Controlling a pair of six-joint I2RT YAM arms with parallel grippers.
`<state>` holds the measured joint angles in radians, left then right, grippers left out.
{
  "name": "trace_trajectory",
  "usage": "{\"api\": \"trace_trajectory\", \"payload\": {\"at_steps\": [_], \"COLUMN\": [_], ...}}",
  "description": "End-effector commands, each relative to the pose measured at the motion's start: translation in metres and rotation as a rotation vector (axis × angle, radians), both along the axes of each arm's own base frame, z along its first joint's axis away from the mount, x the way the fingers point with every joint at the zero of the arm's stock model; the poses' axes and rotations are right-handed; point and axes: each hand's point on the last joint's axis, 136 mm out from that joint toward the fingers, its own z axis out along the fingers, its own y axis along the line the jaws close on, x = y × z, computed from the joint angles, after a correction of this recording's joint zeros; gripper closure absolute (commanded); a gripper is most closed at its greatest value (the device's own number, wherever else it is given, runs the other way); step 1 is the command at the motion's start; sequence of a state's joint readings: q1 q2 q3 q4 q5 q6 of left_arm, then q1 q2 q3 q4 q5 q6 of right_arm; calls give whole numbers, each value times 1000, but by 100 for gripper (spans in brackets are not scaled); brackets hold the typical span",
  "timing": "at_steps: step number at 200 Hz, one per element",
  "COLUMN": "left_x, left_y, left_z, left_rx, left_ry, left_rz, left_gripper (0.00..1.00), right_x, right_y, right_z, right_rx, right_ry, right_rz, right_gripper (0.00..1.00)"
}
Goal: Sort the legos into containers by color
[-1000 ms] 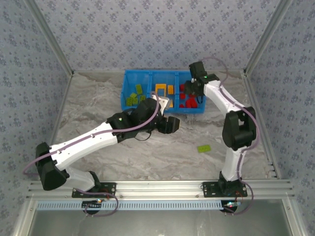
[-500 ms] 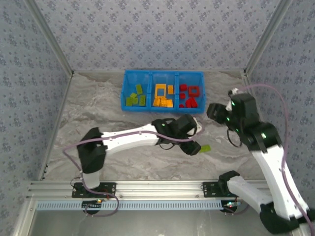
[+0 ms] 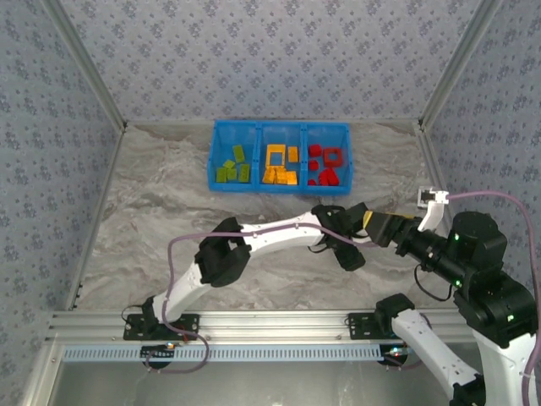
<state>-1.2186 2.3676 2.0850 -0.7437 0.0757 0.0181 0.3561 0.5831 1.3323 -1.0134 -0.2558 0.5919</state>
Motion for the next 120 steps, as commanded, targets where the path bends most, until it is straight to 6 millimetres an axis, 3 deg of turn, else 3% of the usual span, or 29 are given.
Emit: {"api": "trace_trajectory", "payload": {"at_steps": [1,85,120], "left_x": [-3,-6,-7], "left_y": [6,5,6], "left_z": [-10,-45,-53], "left_rx": [87,196,225], "left_ry": [-3,-1,17], "left_rz": [-26,-18,-15], "left_gripper": [25,30,42], "right_x": [-11,-5,-3], "right_y": [1,1,1], "right_z": [22,11,7], "right_rx": [54,48,46], "right_ry": [-64,-41,-33], "right_rz": [22,5,4], "right_gripper": [28,28,28]}}
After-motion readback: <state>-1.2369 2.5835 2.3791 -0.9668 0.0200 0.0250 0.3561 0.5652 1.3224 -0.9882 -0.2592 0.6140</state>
